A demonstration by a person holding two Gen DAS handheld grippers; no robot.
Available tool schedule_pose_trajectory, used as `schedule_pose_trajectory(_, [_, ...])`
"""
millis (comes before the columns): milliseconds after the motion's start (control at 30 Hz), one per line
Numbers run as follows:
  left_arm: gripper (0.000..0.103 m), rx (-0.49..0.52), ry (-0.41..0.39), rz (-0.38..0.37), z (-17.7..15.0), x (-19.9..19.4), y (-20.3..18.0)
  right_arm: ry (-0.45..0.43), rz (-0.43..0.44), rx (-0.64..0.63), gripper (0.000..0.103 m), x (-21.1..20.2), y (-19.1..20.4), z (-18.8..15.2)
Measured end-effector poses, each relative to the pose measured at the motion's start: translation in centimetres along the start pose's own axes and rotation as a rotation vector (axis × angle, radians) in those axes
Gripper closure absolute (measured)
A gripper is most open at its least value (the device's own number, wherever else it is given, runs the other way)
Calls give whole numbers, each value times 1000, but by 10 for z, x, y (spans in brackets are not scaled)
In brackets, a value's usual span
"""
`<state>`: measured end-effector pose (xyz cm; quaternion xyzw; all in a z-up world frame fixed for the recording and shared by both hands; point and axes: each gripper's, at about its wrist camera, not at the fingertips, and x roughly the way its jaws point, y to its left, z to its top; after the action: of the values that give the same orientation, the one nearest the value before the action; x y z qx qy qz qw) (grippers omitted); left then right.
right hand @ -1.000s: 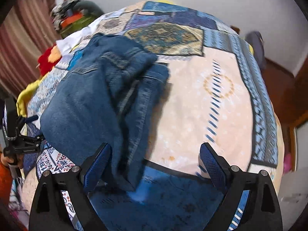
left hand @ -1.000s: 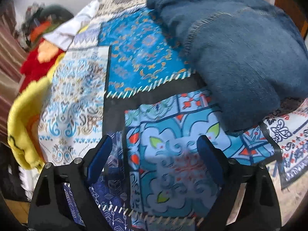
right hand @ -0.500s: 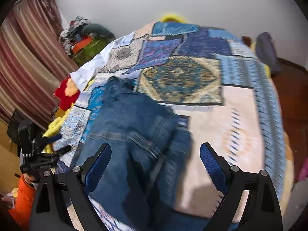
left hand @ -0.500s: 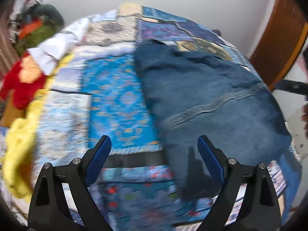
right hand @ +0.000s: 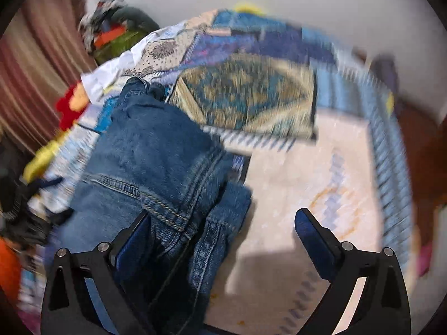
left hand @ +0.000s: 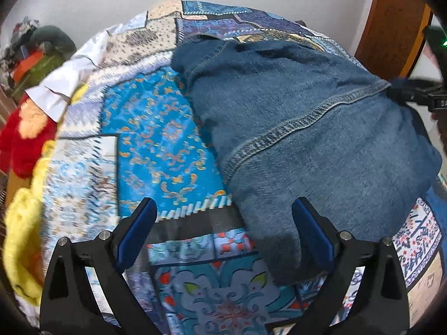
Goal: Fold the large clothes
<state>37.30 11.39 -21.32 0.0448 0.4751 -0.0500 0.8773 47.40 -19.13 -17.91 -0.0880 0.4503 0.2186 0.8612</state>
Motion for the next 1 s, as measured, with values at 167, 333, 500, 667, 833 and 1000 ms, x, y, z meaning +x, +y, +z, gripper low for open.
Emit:
schedule_pose_trajectory(167, [4,-16,-58,47,14,-19,21,-77,-13,4,6,-34,-3,20])
schedule_pose_trajectory(333, [4,-69,-87,31,53,-14,34,-71,160,166,5,-26,-19,55])
schedule_pose_trajectory(500, [4,-147,-56,-72,92,25,37,50,256,227,5,30,-7,77])
schedule_pose_trajectory(667, [4,-194,24,-39,108,78,37,216,237,217,6,98,-2,78])
schedule_pose_trajectory(833, [2,-238,28,33,102,99,58,198,215,186,6,110,-21,67])
schedule_pose_trajectory(1000, [7,-237,-14,183,100,69,62,121,118,246,5,75,-46,62])
